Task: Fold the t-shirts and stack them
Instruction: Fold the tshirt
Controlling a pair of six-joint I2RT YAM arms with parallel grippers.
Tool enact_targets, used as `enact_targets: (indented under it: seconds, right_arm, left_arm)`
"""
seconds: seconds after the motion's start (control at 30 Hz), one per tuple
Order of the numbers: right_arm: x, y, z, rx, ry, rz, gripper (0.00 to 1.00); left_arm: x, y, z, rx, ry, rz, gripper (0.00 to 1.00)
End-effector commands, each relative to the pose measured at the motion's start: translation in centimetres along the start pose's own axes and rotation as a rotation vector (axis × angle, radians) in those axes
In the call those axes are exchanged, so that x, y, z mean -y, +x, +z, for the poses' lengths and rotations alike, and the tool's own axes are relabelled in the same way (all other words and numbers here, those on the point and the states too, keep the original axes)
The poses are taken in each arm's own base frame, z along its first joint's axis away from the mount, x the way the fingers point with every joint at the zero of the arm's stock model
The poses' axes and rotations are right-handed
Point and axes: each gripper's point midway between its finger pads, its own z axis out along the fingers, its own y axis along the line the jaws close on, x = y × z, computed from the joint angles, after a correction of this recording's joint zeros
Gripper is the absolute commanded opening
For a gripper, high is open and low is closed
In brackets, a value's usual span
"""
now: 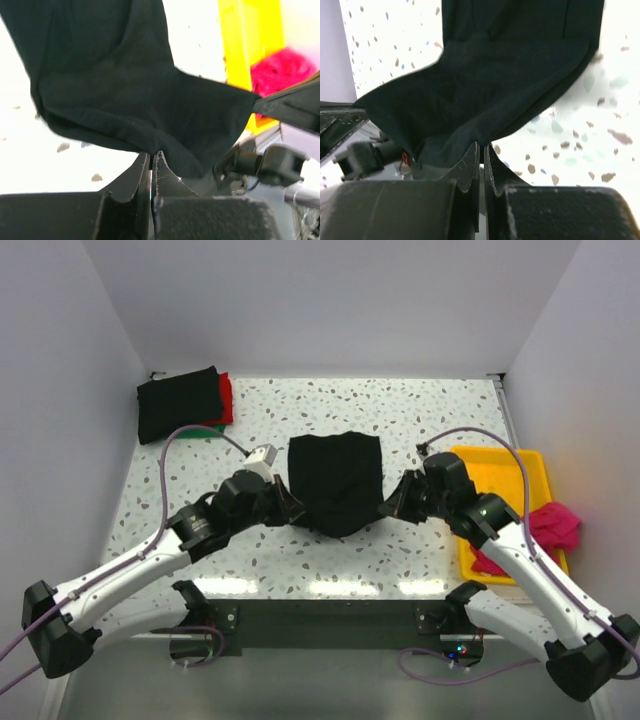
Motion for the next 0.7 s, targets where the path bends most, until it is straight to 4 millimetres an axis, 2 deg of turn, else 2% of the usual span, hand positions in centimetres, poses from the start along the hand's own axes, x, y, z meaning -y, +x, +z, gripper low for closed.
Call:
enact_targets:
  seconds: [0.0,0.03,0.07,0.1,0.13,0.17,0.2,0.23,0.27,0.3,0.33,0.37,0.4,0.43,0.47,0.5,0.53,0.6,0.63,0.67]
  right_arm:
    - [-2.4,-5.6,-0.4,0.120,-0.025,-0.055,0.00]
    - [-2.4,-6.3,-0.2,0.124,-0.024,-0.059,0.00]
    - [-2.6,-6.9,0.4,0.103,-0.035,-0.053,0.00]
    - [-2.5,-8.6,0.3,0.128,-0.033,-0.032,0.00]
    - [-2.5,-9.3,0.5,0.127,-0.034,-0.036,0.00]
    - [-2.7,-10.2,1.0,0.116,-0.043,-0.032,0.00]
    - [-2.1,-11.2,1.2,0.124,-0.028,-0.015,0.00]
    - [-2.2,-11.8,1.5,0.123,-0.034,-0.015,0.00]
    - [-2.8,-12.7,1.6,0.127,-0.062,-0.014,0.00]
    - [-2.1,-13.3,2.6,0.112,-0.047,0.011,0.00]
    - [-2.1,-13.9,3.2,0.110,-0.050,0.023,0.00]
    - [-2.6,-15.0,3.4,0.129,-0.070,0.020,0.00]
    - [-2.0,-15.4,4.7,0.102,-0.066,0.044,0.00]
    - [-1.9,-16.0,5.2,0.103,-0.069,0.060,0.00]
    - [-2.3,-17.3,5.5,0.122,-0.087,0.058,0.00]
    - [-1.3,-17.7,7.2,0.090,-0.071,0.086,0.00]
    - [-1.3,-18.6,7.7,0.099,-0.083,0.093,0.00]
    - [-1.3,-20.4,8.9,0.103,-0.094,0.110,0.00]
    - [-0.4,-20.7,11.0,0.067,-0.087,0.135,0.00]
    - [-0.9,-22.2,11.3,0.085,-0.102,0.132,0.00]
  left_arm:
    - [2.2,-4.7,0.7,0.077,0.053,0.046,0.00]
    - [2.0,-5.2,1.1,0.079,0.046,0.045,0.00]
    - [1.9,-6.9,1.1,0.103,0.043,0.030,0.00]
    - [2.1,-7.5,1.3,0.101,0.052,0.028,0.00]
    - [2.2,-8.7,1.8,0.112,0.056,0.029,0.00]
    - [2.2,-9.4,2.1,0.119,0.058,0.027,0.00]
    - [2.0,-9.7,3.1,0.111,0.050,0.033,0.00]
    - [2.3,-11.3,3.1,0.134,0.053,0.026,0.00]
    - [2.4,-11.7,3.5,0.127,0.059,0.025,0.00]
    - [2.0,-12.0,4.7,0.116,0.049,0.020,0.00]
    - [2.0,-13.4,4.9,0.137,0.053,0.011,0.00]
    - [1.9,-13.8,5.3,0.132,0.061,0.006,0.00]
    - [1.3,-14.1,6.6,0.118,0.051,-0.006,0.00]
    - [1.0,-15.5,6.8,0.139,0.050,-0.019,0.00]
    - [0.9,-15.9,7.3,0.134,0.061,-0.024,0.00]
    - [0.1,-16.2,8.6,0.123,0.044,-0.041,0.00]
    - [-0.1,-17.7,8.7,0.144,0.053,-0.049,0.00]
    - [-1.3,-18.8,10.4,0.145,0.037,-0.070,0.00]
    - [-1.6,-20.4,10.5,0.167,0.042,-0.082,0.00]
    - [-2.1,-21.0,11.0,0.171,0.042,-0.090,0.00]
